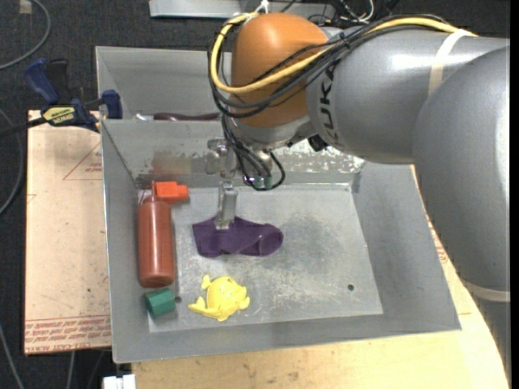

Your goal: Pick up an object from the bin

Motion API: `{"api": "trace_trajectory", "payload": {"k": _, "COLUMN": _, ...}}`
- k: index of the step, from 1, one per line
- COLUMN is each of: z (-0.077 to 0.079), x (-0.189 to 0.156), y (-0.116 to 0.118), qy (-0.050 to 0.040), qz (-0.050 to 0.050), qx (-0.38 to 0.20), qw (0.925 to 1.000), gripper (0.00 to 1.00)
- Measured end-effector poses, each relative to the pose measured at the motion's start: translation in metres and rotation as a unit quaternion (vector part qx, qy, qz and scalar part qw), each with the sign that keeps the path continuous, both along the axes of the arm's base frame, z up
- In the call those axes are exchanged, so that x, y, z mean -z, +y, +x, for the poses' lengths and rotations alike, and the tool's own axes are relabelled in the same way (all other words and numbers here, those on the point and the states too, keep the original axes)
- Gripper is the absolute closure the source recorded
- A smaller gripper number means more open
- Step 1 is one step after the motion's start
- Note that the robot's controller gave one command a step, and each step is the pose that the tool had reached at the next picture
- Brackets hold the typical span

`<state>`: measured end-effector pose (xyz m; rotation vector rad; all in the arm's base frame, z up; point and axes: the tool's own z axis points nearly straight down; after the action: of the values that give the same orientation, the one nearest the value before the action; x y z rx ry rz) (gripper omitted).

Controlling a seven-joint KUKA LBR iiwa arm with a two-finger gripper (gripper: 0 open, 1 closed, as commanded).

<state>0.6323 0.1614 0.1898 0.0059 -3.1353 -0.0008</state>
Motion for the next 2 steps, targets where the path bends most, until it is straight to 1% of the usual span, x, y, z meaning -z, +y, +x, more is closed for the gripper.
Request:
{"api": "trace_trajectory", "payload": {"k": 1, "z": 0.002, "x": -0.005, "y": -0.001, "qy": -0.0039, "qz": 0.001, "qx": 0.001, "qw": 1.0000, "gripper": 0.00}}
{"api": "trace_trajectory", "payload": {"k": 2, "z": -0.012, "x": 0.044, "y": -0.019, "qy": -0.0055, "qz": 0.001, "qx": -0.009, "qw": 0.9999, "gripper": 0.00}}
